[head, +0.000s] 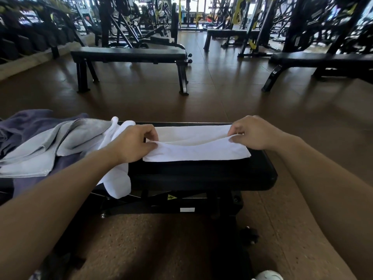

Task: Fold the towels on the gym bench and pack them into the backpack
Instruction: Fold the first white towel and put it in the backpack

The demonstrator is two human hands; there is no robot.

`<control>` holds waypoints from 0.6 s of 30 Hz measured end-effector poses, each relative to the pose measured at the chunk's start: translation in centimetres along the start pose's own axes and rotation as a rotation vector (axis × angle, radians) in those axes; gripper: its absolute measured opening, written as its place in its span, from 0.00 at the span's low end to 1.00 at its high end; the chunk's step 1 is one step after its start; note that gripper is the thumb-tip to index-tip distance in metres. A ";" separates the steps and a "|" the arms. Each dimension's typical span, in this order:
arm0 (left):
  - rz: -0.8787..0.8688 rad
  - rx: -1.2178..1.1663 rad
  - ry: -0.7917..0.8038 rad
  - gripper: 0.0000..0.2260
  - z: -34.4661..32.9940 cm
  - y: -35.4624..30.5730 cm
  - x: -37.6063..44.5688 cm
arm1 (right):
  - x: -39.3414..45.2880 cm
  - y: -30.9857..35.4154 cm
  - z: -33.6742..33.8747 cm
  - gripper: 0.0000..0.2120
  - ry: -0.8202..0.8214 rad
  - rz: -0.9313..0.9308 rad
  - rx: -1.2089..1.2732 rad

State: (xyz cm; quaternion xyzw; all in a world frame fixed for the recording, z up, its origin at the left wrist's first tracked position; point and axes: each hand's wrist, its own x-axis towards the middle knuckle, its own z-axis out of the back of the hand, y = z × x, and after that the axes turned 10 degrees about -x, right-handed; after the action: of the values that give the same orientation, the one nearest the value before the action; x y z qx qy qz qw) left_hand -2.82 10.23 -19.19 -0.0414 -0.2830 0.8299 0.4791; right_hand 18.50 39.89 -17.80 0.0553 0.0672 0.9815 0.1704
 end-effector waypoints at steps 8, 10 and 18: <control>-0.027 -0.037 -0.042 0.09 0.5 1.3 0.4 | -1.2 0.5 3.4 0.09 0.037 -0.028 0.132; -0.025 0.024 0.044 0.09 0.6 1.1 0.3 | -1.2 0.7 3.0 0.09 0.148 -0.028 0.051; 0.027 0.028 0.320 0.09 0.6 0.3 0.3 | -1.6 0.7 1.6 0.03 0.406 -0.059 0.002</control>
State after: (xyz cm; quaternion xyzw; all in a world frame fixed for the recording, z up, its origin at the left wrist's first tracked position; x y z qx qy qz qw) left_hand -3.40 10.12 -18.78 -0.1700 -0.1908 0.8230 0.5073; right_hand 19.97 38.90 -16.23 -0.1454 0.1026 0.9670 0.1822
